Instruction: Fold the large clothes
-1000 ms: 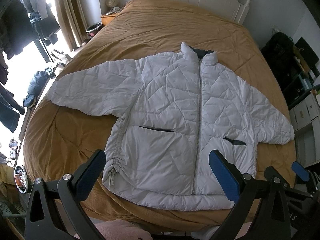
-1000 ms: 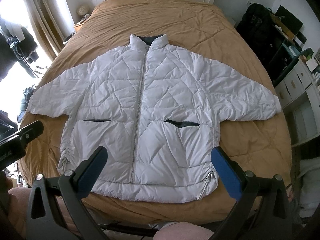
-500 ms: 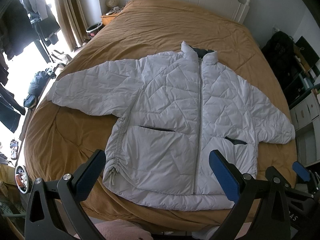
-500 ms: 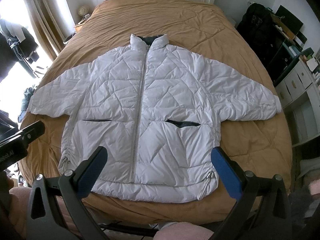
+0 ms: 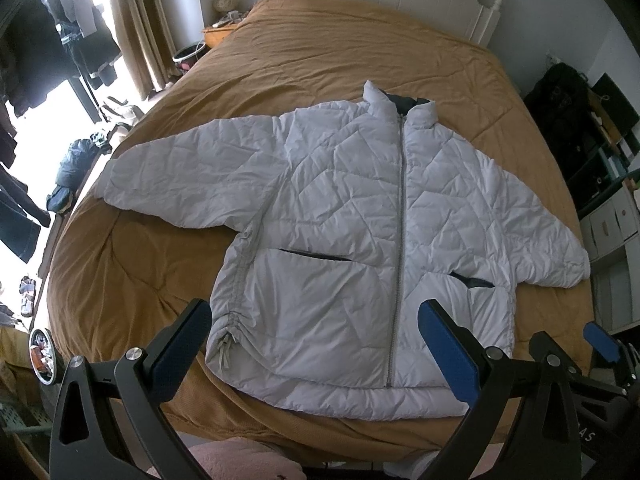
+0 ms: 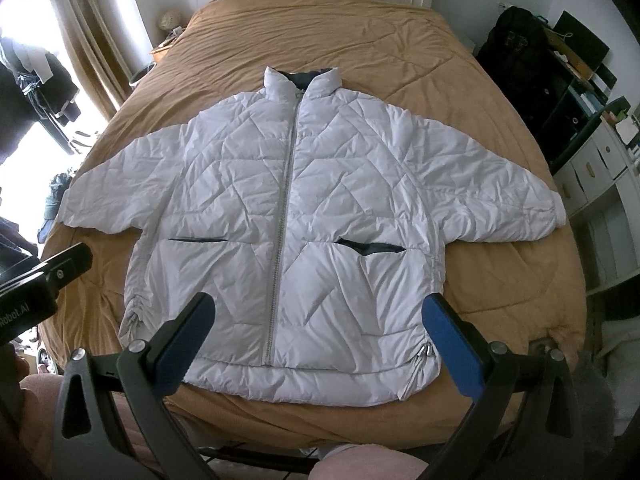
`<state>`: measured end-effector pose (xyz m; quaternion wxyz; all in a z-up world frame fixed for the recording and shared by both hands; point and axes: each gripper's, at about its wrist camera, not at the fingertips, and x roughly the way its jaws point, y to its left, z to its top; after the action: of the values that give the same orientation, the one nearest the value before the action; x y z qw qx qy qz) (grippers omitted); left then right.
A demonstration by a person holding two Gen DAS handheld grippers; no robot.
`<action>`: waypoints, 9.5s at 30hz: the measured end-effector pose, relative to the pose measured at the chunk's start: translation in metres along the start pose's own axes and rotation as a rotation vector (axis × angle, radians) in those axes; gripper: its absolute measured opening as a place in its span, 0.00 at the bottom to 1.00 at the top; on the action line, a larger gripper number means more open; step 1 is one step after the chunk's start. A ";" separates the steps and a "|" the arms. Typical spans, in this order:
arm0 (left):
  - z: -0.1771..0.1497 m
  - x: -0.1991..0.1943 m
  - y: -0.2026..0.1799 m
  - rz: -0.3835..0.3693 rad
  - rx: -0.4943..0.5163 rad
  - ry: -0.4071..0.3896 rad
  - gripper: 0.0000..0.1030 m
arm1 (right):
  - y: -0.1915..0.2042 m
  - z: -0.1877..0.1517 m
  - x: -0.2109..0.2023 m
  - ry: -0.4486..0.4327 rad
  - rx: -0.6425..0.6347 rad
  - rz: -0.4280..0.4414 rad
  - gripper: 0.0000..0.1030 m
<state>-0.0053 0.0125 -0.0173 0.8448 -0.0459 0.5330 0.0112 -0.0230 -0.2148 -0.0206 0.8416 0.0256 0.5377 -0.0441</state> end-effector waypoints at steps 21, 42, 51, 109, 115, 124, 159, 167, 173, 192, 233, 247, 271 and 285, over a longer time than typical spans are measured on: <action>0.000 -0.002 -0.003 0.011 0.012 0.016 1.00 | 0.001 0.002 0.001 0.008 0.003 -0.001 1.00; 0.005 -0.002 -0.007 0.022 0.009 0.022 1.00 | 0.005 0.002 0.004 0.001 -0.002 0.002 1.00; 0.047 0.007 0.029 -0.032 -0.007 0.043 1.00 | 0.003 0.011 0.008 0.017 -0.009 0.022 1.00; 0.256 0.074 0.247 -0.105 -0.387 -0.548 0.07 | -0.029 0.099 0.340 -0.023 -0.083 -0.025 0.97; 0.278 0.062 0.093 -0.211 -0.206 -0.550 0.07 | -0.035 0.097 0.343 -0.071 -0.075 0.004 1.00; 0.246 0.195 -0.120 -0.351 0.057 -0.316 0.07 | -0.130 0.060 0.274 -0.188 0.258 0.124 0.99; 0.195 0.313 -0.058 0.122 0.274 -0.170 0.83 | -0.065 0.176 0.212 -0.312 0.072 0.352 0.78; 0.179 0.383 -0.021 0.127 0.196 -0.067 0.96 | -0.045 0.160 0.316 -0.085 0.033 0.115 0.64; 0.190 0.370 -0.020 0.147 0.185 -0.089 0.86 | -0.083 0.130 0.344 -0.073 0.060 0.083 0.71; 0.318 0.438 -0.051 0.084 0.124 -0.044 0.83 | -0.063 0.123 0.353 -0.117 0.006 -0.001 0.82; 0.140 0.391 -0.025 -0.009 0.188 -0.101 1.00 | -0.537 0.006 0.251 -0.219 0.910 -0.038 0.84; 0.139 0.391 -0.024 -0.010 0.187 -0.113 1.00 | -0.506 0.038 0.225 -0.465 0.858 0.213 0.14; 0.148 0.344 0.043 -0.143 0.004 -0.187 0.99 | 0.010 0.163 0.298 -0.181 0.057 0.730 0.16; 0.175 0.334 0.050 -0.303 -0.109 -0.169 0.99 | 0.032 0.129 0.275 -0.220 -0.040 0.633 0.80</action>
<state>0.2926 0.0683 -0.2473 0.8749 -0.1703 0.4456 -0.0835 0.2116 -0.2072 -0.2157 0.8669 0.1696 0.4098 0.2275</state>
